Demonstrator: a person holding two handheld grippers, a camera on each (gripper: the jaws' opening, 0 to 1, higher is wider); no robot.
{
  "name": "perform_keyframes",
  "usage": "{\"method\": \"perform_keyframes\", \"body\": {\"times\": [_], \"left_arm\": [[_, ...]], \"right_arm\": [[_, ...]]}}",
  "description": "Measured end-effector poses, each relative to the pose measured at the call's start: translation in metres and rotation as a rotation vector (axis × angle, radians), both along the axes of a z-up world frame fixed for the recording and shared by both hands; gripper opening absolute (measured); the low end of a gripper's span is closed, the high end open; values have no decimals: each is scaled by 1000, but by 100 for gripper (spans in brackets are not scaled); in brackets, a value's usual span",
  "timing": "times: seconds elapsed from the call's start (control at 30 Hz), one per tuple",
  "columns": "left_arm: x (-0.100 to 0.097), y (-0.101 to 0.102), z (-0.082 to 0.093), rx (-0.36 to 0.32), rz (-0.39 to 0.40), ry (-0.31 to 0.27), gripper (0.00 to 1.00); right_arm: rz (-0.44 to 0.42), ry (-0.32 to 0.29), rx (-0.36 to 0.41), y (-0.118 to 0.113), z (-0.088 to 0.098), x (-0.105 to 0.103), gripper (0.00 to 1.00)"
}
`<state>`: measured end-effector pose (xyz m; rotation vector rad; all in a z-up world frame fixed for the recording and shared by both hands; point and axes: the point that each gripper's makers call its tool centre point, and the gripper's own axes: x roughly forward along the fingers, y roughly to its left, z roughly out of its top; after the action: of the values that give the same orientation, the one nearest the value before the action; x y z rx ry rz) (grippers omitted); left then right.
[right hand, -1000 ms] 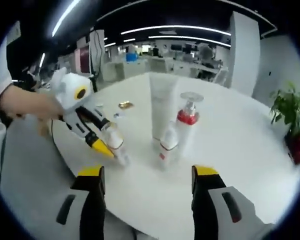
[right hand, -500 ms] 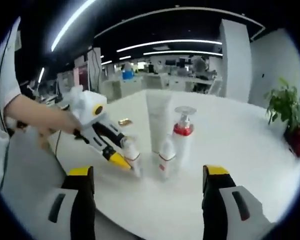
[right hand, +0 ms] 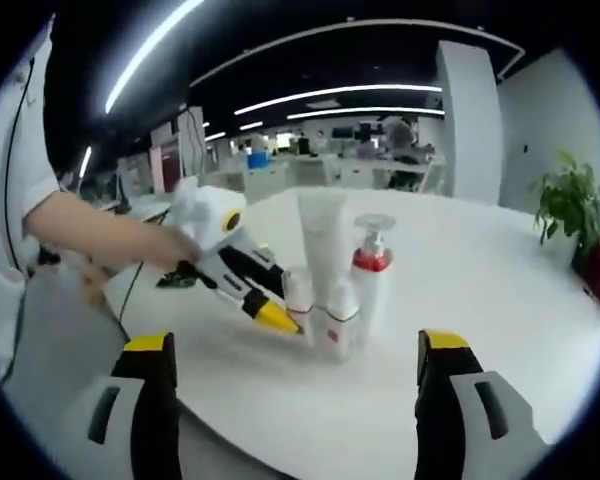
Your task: Arrange the skincare products in the storage area until every visible bottle or jar stands upright without overlapping.
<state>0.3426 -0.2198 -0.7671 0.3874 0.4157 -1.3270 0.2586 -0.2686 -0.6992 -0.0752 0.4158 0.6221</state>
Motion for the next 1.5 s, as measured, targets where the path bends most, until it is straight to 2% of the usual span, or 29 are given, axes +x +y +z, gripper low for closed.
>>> {"method": "perform_keyframes", "body": {"times": [0.37, 0.77, 0.93, 1.13, 1.5], "left_arm": [[11, -4, -1, -17, -10, -2, 20], [10, -2, -3, -13, -8, 1, 20], [10, -3, -1, -23, -7, 11, 23], [8, 2, -4, 5, -7, 8, 24], [2, 16, 4, 23, 16, 6, 29]], "right_arm": [[-13, 19, 13, 2, -6, -4, 99], [-15, 34, 11, 3, -9, -5, 99], [-16, 35, 14, 3, -9, -5, 99], [-22, 35, 17, 3, -8, -5, 99], [-32, 26, 20, 1, -3, -3, 99]]}}
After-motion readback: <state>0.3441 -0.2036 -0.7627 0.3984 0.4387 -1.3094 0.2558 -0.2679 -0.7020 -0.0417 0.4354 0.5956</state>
